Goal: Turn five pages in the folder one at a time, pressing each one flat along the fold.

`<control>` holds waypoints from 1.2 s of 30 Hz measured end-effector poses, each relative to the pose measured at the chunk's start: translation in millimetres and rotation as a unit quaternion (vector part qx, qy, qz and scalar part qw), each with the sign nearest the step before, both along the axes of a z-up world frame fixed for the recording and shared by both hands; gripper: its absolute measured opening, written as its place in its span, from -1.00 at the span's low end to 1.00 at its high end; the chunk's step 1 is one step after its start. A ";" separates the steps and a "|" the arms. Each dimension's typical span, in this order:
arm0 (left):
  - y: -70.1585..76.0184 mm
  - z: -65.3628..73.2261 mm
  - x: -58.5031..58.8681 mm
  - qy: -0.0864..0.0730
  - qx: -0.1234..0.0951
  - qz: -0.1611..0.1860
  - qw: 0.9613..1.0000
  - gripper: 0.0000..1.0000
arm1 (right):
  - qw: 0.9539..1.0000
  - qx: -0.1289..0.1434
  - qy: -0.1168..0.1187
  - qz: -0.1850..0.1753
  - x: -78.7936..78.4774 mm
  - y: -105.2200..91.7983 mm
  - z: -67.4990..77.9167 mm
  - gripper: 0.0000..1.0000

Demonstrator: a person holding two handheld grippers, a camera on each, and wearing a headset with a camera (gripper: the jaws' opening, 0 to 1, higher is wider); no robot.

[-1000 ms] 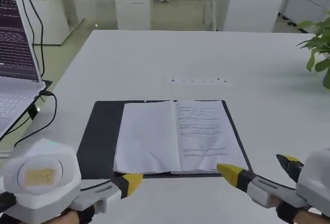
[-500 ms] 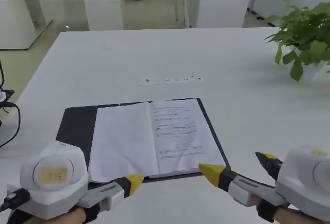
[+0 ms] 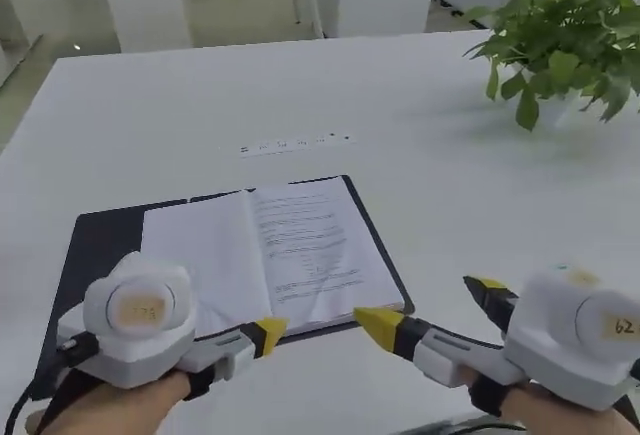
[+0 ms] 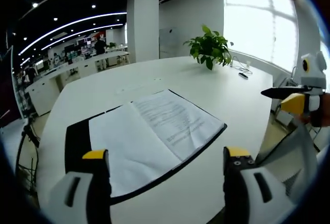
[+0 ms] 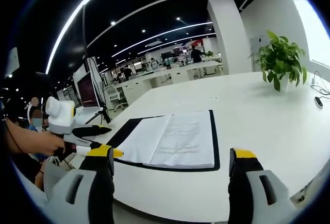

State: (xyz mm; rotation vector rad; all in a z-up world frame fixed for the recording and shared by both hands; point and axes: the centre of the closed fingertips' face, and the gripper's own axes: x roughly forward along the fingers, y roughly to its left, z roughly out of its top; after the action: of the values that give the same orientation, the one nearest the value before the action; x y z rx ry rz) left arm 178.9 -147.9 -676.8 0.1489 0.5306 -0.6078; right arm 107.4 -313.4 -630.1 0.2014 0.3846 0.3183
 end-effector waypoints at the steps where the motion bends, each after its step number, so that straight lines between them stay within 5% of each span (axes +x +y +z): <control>1: -4.3 -1.9 1.5 -0.001 0.003 -0.005 1.000 0.82 | 1.000 0.001 0.001 -0.001 -0.9 0.0 -0.5 0.84; 13: -65.8 -27.0 27.0 -0.003 0.016 -0.060 0.998 0.63 | 1.000 0.017 -0.013 -0.019 -8.3 -3.5 3.4 0.84; 22: -92.6 -56.8 44.5 0.012 0.024 -0.070 0.997 0.57 | 0.999 0.025 -0.012 -0.022 -13.7 -3.6 -1.7 0.83; 24: -98.4 -67.7 45.1 0.022 0.040 -0.078 0.996 0.57 | 0.999 0.029 -0.014 -0.023 -16.0 -3.7 -1.4 0.83; 36: -127.6 -84.3 66.6 0.008 0.033 -0.065 0.997 0.39 | 0.998 0.043 -0.025 -0.034 -20.6 -7.5 3.0 0.80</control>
State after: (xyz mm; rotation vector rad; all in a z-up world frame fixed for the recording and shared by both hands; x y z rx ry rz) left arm 245.5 -275.5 -761.0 0.2428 0.5589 -0.7182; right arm 86.8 -320.9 -627.1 0.2902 0.3135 0.2726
